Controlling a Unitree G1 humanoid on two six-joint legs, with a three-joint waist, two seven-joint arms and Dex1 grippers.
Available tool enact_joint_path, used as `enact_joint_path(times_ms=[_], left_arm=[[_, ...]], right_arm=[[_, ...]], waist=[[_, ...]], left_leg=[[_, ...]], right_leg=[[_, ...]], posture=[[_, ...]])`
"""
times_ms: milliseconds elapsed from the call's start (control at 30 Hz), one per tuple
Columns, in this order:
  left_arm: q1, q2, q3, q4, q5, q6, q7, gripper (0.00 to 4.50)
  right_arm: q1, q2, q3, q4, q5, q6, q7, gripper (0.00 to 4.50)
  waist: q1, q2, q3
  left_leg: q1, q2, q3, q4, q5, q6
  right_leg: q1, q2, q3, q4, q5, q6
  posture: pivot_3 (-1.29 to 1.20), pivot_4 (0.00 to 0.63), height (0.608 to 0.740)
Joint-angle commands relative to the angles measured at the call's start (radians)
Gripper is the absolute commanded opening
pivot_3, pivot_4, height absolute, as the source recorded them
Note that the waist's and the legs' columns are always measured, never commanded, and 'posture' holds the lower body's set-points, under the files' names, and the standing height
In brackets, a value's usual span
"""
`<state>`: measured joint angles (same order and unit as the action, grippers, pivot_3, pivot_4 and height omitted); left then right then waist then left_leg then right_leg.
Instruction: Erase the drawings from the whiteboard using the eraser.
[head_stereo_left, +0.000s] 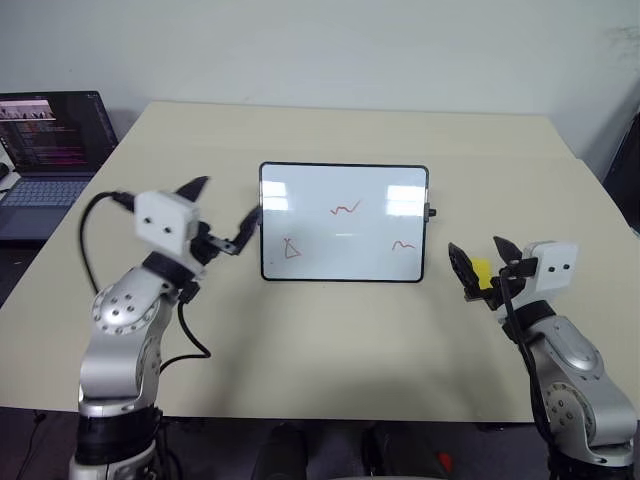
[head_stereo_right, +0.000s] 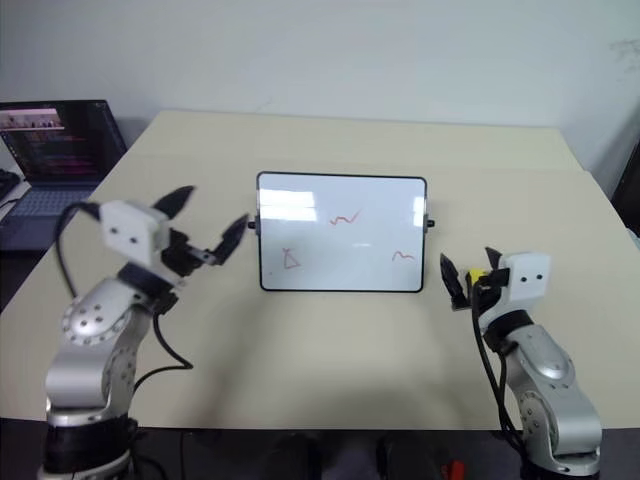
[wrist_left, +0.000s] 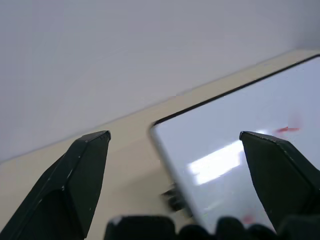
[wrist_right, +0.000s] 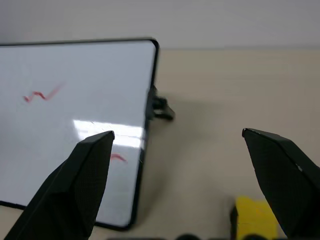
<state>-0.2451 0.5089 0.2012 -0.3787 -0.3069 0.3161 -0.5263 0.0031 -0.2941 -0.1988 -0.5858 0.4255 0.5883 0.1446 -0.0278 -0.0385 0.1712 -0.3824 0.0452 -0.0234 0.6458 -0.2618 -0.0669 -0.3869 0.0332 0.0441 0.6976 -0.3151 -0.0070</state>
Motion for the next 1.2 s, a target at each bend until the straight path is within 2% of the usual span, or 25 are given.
enact_joint_path(times_ms=[33,167,333,467,667,1200], left_arm=[[-0.070,0.052,-0.044,-0.014,-0.122,0.082,-0.141,4.50],[-0.093,0.129,-0.099,-0.031,-0.215,0.151,-0.304,4.50],[-0.086,0.203,-0.174,-0.034,-0.249,0.169,-0.466,4.50],[-0.110,0.220,-0.209,-0.004,-0.244,0.159,-0.537,4.50],[-0.152,0.206,-0.223,0.007,-0.241,0.164,-0.560,4.50],[-0.115,0.198,-0.229,-0.022,-0.238,0.166,-0.539,4.50]], right_arm=[[-0.061,-0.038,-0.007,-0.048,-0.016,0.122,-0.058,4.47],[-0.125,-0.033,-0.023,-0.037,-0.009,0.217,-0.107,4.47],[-0.136,-0.030,-0.038,-0.014,0.007,0.319,-0.121,4.47],[-0.129,-0.038,-0.039,0.005,-0.010,0.360,-0.120,4.47],[-0.123,-0.022,-0.036,0.067,-0.046,0.325,-0.126,4.47],[-0.186,0.015,-0.069,0.271,-0.082,0.195,-0.105,4.47]], waist=[[-0.006,0.001,0.001],[-0.012,0.002,0.001],[-0.007,0.003,0.002],[-0.005,0.003,0.002],[-0.005,0.003,0.002],[-0.005,0.003,0.002]], left_leg=[[0.000,0.000,0.000,0.000,0.000,0.000],[0.001,0.001,0.000,-0.001,0.000,0.000],[-0.001,0.001,0.000,-0.001,0.000,0.000],[-0.001,0.001,0.000,-0.001,0.000,0.000],[-0.001,0.001,0.001,-0.001,0.000,0.000],[-0.001,0.001,0.001,-0.001,0.000,0.000]], right_leg=[[0.000,0.000,0.000,0.000,0.000,0.000],[-0.001,0.002,0.001,0.001,-0.001,0.001],[-0.002,0.002,0.000,0.000,-0.001,0.000],[-0.002,0.001,0.001,-0.001,-0.001,0.001],[-0.002,0.002,0.000,0.000,-0.002,0.002],[-0.002,0.002,0.001,0.000,-0.001,0.001]], posture=[[0.00,0.150,0.740],[0.00,0.150,0.740],[0.00,0.150,0.740],[0.00,0.150,0.740],[0.00,0.150,0.740],[0.00,0.150,0.740]])
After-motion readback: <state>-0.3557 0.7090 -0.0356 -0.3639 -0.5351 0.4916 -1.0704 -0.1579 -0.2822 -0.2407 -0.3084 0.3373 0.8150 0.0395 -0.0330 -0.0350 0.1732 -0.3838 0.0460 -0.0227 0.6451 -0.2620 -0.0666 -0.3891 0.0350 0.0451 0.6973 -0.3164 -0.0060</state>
